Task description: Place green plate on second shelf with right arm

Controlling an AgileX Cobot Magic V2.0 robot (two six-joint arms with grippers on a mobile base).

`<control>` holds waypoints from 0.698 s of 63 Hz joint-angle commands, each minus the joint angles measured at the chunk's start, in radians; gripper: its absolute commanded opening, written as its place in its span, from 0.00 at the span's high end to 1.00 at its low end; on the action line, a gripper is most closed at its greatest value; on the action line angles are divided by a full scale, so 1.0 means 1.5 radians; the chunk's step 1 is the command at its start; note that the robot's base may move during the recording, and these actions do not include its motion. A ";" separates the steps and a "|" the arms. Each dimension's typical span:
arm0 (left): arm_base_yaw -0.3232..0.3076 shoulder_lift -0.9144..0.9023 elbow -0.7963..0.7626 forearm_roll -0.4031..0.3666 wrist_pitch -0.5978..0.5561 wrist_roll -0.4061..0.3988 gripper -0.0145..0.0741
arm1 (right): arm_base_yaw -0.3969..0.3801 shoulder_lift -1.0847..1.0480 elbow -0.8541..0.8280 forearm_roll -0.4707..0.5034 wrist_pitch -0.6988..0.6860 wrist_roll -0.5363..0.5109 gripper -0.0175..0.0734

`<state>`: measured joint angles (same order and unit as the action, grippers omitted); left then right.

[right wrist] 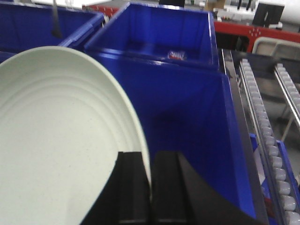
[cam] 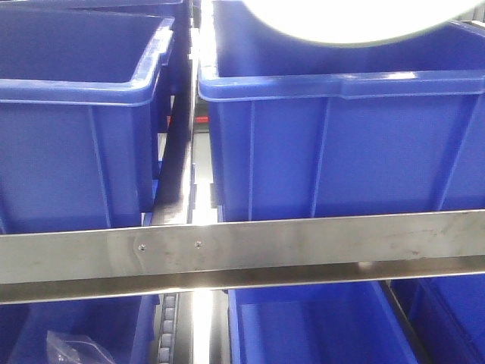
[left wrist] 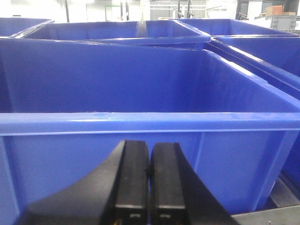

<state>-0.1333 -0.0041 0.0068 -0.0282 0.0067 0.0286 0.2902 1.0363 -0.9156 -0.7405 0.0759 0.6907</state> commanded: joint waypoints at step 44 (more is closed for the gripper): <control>-0.001 -0.010 0.026 -0.004 -0.056 -0.002 0.69 | -0.086 0.410 -0.341 0.104 -0.093 0.065 0.48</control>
<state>-0.1333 -0.0041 0.0068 -0.0282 0.0067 0.0286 0.1660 1.7085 -1.3813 -0.5963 0.0000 0.7773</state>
